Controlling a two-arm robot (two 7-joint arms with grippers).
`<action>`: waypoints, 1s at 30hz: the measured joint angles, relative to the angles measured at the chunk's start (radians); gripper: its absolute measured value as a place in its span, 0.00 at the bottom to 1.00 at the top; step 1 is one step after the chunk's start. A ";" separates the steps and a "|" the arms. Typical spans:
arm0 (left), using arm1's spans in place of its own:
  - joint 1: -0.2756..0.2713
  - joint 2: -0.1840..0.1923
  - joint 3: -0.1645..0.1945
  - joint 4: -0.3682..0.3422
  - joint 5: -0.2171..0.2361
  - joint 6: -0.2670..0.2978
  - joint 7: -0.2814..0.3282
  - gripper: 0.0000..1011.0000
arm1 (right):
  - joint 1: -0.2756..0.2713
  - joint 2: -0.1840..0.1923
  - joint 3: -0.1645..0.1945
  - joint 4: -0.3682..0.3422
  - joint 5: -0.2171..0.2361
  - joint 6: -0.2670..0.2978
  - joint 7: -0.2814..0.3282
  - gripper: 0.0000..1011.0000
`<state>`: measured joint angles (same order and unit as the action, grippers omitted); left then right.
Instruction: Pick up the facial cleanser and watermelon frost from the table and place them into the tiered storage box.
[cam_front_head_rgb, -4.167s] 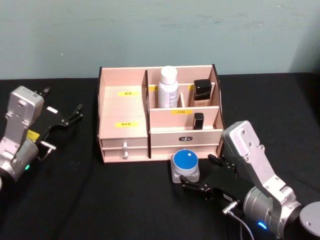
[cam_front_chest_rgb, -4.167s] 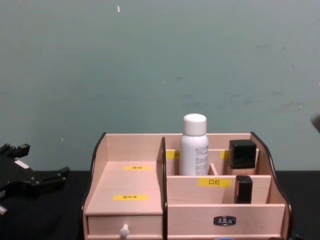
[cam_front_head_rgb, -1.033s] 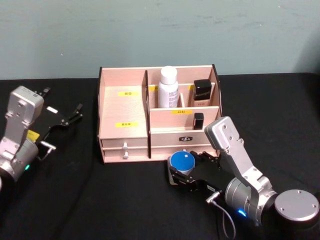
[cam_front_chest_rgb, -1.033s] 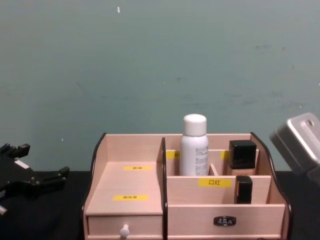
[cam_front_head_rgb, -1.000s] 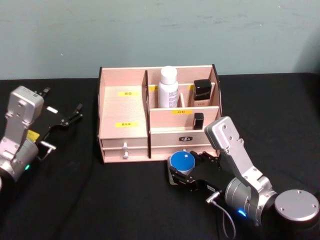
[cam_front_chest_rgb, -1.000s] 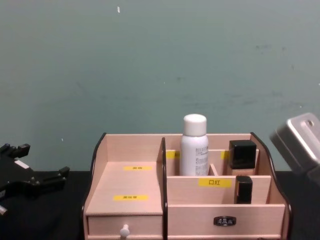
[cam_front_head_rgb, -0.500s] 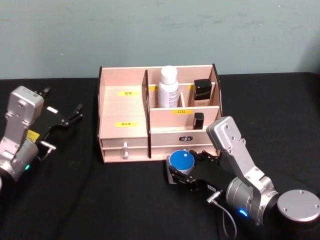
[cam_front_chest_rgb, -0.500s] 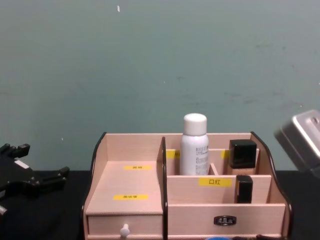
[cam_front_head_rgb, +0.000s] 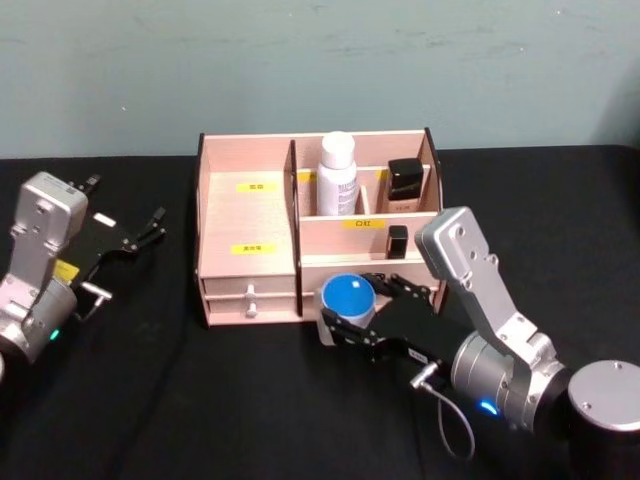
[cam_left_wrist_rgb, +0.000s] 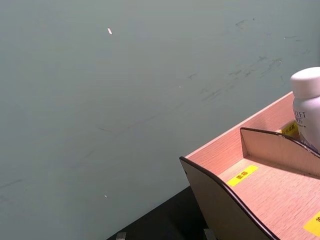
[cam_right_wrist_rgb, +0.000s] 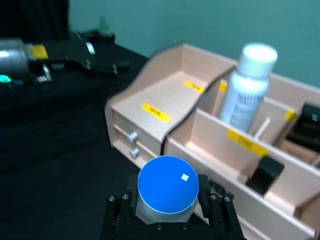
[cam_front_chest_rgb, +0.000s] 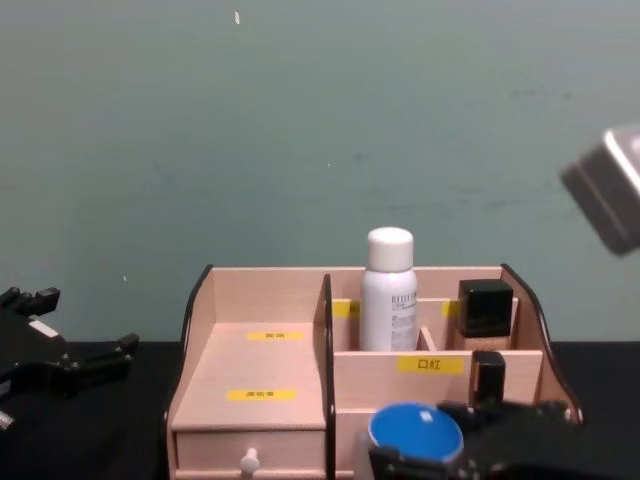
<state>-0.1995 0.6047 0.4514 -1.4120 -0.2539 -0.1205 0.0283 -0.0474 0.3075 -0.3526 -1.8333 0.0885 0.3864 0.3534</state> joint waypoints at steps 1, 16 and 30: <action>0.000 0.000 0.000 0.000 0.000 0.000 0.000 0.99 | 0.002 0.001 -0.001 -0.005 0.003 0.000 0.002 0.70; 0.000 0.000 0.000 0.000 0.000 0.000 0.000 0.99 | 0.086 0.005 -0.061 -0.059 0.043 0.005 0.029 0.70; 0.000 0.000 0.000 0.000 0.000 0.000 0.000 0.99 | 0.227 -0.056 -0.137 0.068 0.044 0.009 0.024 0.70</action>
<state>-0.1996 0.6047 0.4514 -1.4120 -0.2539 -0.1205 0.0283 0.1799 0.2520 -0.4900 -1.7656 0.1324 0.3955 0.3774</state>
